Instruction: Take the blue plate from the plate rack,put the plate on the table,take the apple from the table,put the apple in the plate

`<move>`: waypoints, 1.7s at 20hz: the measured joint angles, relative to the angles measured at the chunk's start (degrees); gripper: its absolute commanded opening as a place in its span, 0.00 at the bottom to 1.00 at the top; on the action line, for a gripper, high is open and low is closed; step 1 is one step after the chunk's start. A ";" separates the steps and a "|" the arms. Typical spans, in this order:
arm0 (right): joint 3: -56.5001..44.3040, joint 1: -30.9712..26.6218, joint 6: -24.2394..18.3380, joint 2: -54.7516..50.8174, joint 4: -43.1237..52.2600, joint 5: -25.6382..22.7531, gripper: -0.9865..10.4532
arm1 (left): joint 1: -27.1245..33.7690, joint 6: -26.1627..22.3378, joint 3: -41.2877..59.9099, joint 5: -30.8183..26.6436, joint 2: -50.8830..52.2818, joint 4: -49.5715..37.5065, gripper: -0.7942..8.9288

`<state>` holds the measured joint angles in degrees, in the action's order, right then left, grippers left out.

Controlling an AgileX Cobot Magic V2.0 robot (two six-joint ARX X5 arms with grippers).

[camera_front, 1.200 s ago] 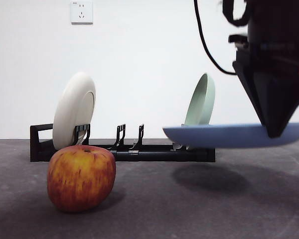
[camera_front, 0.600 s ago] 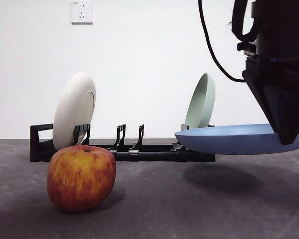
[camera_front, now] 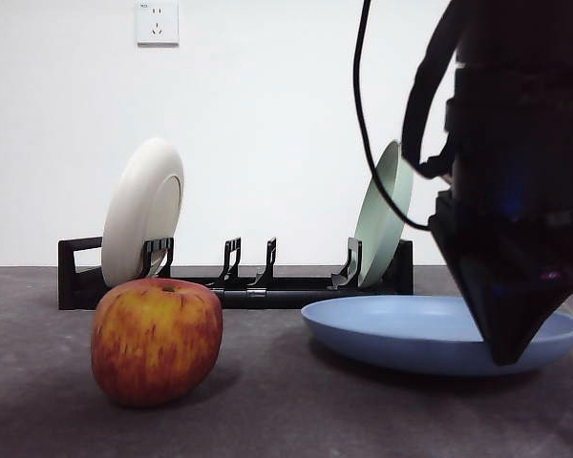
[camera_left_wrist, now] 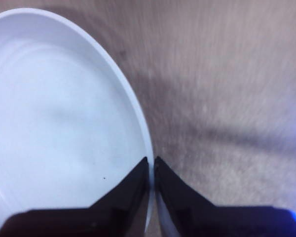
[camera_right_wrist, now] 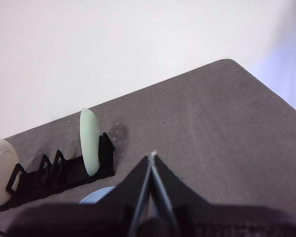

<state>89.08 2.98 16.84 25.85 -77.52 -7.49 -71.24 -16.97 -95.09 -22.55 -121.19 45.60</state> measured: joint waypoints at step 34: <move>-0.02 0.00 0.50 0.00 -0.04 1.49 0.09 | 1.27 -0.33 -0.57 -0.68 -2.75 -1.55 0.35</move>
<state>89.06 2.98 17.34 25.85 -77.56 -6.00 -69.98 -17.30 -95.66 -23.22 -123.94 44.05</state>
